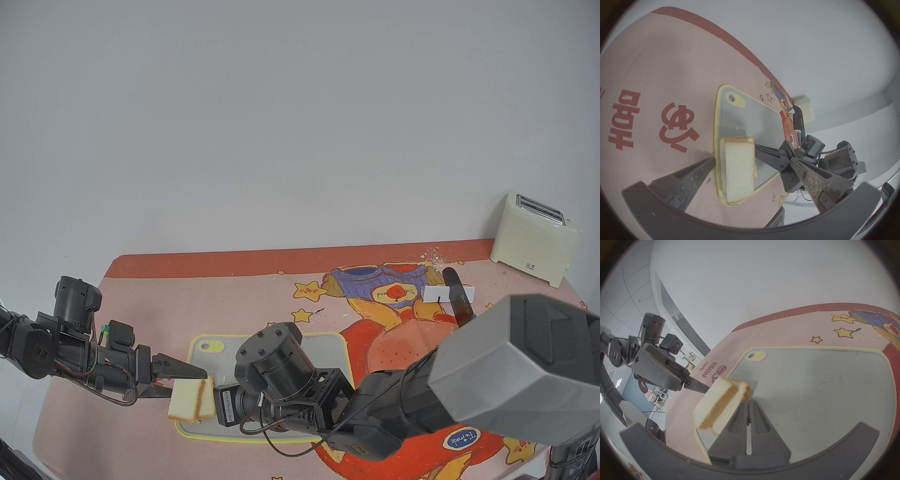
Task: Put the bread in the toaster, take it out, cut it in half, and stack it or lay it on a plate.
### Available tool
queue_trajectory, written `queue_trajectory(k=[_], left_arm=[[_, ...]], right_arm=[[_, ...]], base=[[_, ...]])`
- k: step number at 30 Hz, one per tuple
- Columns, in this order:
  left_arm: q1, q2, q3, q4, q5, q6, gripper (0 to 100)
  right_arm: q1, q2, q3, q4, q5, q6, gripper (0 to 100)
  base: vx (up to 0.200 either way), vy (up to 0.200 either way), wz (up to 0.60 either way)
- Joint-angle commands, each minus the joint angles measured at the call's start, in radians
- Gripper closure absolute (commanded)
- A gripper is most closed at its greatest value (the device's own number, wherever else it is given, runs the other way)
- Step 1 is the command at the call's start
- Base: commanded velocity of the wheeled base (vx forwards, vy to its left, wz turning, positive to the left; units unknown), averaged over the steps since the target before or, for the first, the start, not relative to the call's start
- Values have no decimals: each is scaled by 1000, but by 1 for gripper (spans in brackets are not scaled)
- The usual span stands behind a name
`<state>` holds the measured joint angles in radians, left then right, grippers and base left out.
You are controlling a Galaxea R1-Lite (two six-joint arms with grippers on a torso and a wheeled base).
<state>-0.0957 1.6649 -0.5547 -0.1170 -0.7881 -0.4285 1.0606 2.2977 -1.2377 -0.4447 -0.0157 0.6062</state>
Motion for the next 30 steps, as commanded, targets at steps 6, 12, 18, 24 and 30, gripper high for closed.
queue_trajectory(k=[6, 12, 18, 24, 30], left_arm=[[-4, -1, 2, 2, 1, -1, 0], [-5, -1, 4, 2, 1, -1, 0], [-4, -2, 2, 2, 1, -1, 0], [-4, -1, 2, 2, 1, -1, 0], [-2, 4, 2, 2, 0, -1, 0]], right_arm=[[4, -18, -29, -6, -1, 12, 100], [-2, -20, -29, -8, -7, 12, 100], [-30, -66, 17, -6, -12, 14, 100], [-77, -106, 66, 0, -13, 14, 100], [-153, -202, 149, -6, -12, 14, 100]], base=[[0, 0, 0], [0, 0, 0], [0, 0, 0], [0, 0, 0], [0, 0, 0]])
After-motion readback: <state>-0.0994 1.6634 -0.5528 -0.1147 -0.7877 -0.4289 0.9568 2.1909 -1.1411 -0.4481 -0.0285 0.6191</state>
